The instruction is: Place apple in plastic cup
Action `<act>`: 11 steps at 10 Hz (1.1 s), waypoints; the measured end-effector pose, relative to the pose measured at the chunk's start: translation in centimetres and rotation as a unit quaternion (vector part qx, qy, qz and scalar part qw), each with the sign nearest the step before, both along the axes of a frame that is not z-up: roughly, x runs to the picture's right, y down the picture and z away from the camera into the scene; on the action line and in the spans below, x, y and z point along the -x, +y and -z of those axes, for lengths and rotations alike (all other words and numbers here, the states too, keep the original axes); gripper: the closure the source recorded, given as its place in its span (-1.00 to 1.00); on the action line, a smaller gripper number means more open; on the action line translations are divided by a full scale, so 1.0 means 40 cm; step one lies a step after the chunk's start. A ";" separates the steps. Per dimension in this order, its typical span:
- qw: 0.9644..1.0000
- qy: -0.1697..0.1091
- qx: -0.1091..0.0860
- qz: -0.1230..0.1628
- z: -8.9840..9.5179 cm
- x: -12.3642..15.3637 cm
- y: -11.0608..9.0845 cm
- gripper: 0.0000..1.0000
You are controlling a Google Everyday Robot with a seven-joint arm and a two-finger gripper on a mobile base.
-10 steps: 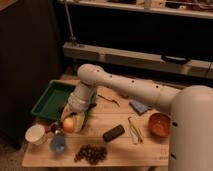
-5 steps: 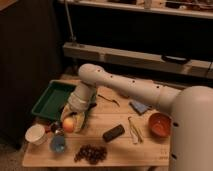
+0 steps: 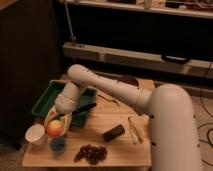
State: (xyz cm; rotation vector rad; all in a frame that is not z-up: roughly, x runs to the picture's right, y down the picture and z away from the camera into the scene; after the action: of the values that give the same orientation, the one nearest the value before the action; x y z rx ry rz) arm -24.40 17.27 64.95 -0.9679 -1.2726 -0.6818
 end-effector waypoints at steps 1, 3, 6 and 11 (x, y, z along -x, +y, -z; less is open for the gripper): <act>1.000 -0.009 0.004 0.026 0.000 0.022 0.029 1.00; 0.997 -0.012 0.004 0.073 0.015 0.040 0.071 1.00; 0.996 -0.007 0.001 0.089 0.013 0.022 0.100 1.00; 0.996 -0.006 -0.003 0.093 -0.016 0.017 0.135 1.00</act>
State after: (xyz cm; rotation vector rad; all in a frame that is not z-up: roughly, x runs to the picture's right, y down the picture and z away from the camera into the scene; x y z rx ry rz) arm -25.06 22.66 65.60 -1.0887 -1.1986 -0.8363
